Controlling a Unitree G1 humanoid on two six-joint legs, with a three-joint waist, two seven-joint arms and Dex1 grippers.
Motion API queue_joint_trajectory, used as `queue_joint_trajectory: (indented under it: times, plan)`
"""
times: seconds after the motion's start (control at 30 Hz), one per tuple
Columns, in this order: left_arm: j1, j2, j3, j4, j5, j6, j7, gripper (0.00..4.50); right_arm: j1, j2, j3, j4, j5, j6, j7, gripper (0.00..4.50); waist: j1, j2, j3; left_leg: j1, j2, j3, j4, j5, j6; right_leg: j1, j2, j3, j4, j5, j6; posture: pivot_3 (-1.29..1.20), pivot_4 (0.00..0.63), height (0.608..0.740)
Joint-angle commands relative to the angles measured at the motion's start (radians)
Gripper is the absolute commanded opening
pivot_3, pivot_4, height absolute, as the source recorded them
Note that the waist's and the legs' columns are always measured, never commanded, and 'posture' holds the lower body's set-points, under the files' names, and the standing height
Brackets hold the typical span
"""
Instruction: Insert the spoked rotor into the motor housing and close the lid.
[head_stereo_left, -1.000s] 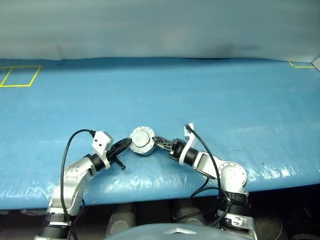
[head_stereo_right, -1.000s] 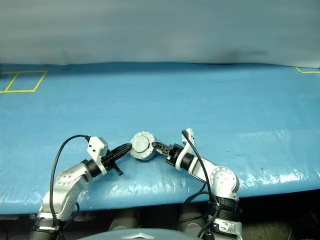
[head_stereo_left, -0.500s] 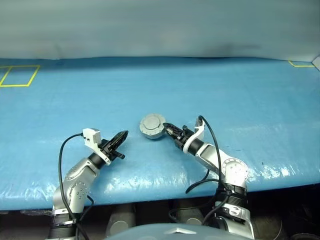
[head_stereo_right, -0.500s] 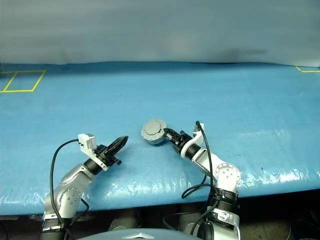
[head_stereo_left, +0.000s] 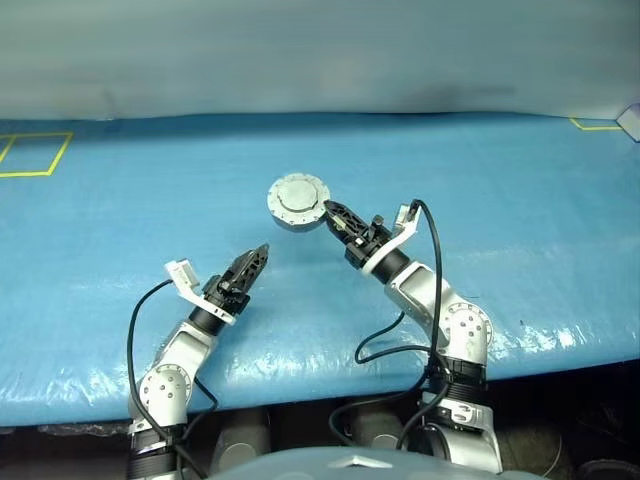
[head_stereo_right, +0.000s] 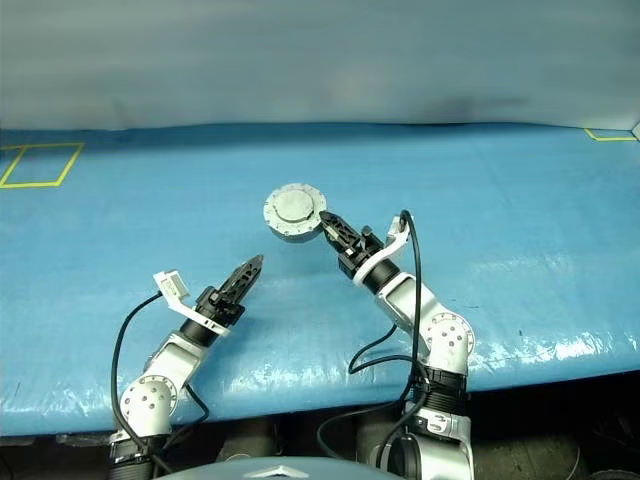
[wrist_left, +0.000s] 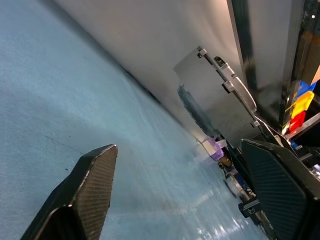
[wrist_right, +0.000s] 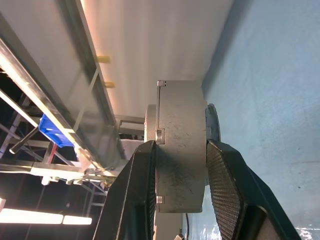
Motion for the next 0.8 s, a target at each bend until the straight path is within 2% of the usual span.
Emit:
queue_joint_trajectory:
  times: [0.03, 0.23, 0.4, 0.67, 0.77, 0.8]
  plan:
    - [-0.023, -0.024, 0.022, -0.01, -0.145, 0.077, 0.0, 4.47, 0.015, 0.053, 0.068, -0.056, 0.055, 0.001, 0.036, 1.2, 0.0, 0.0, 0.0, 0.0, 0.0, 0.0, 0.001, 0.0, 0.0, 0.0, 0.0, 0.0, 0.0, 0.0, 0.0, 0.0, 0.15, 0.74]
    - [-0.048, -0.036, 0.016, -0.01, -0.224, 0.126, -0.004, 4.47, 0.033, 0.041, 0.125, -0.054, 0.041, 0.001, 0.043, 1.2, 0.0, 0.0, 0.0, -0.001, 0.0, 0.0, 0.003, -0.001, 0.001, 0.0, 0.0, 0.0, 0.0, 0.001, 0.001, 0.0, 0.15, 0.74]
    - [-0.086, -0.079, 0.043, 0.009, -0.245, 0.078, 0.012, 4.47, 0.059, 0.03, 0.178, -0.062, 0.032, 0.02, 0.042, 1.2, 0.001, 0.0, 0.0, -0.002, 0.0, 0.0, 0.004, -0.001, 0.001, 0.0, 0.001, 0.001, 0.0, 0.001, 0.001, 0.0, 0.15, 0.74]
    - [-0.123, -0.094, 0.024, 0.062, -0.17, 0.043, 0.034, 4.47, 0.082, -0.012, 0.238, -0.082, 0.028, 0.022, 0.059, 1.2, 0.001, 0.0, 0.0, -0.002, 0.0, 0.0, 0.005, -0.001, 0.001, 0.0, 0.001, 0.001, 0.0, 0.001, 0.001, 0.0, 0.15, 0.74]
    - [-0.112, -0.094, 0.0, 0.053, -0.132, 0.035, 0.025, 3.88, 0.083, -0.021, 0.246, -0.09, 0.022, 0.018, 0.069, 1.2, 0.001, 0.0, 0.0, -0.002, 0.0, 0.0, 0.005, -0.001, 0.001, 0.0, 0.001, 0.002, 0.0, 0.001, 0.001, 0.0, 0.15, 0.74]
    - [-0.107, -0.095, 0.0, 0.048, -0.129, 0.033, 0.025, 3.51, 0.082, -0.023, 0.245, -0.091, 0.017, 0.014, 0.069, 1.2, 0.001, 0.0, 0.0, -0.002, 0.0, 0.0, 0.005, -0.001, 0.001, 0.0, 0.001, 0.002, 0.0, 0.001, 0.001, 0.0, 0.15, 0.74]
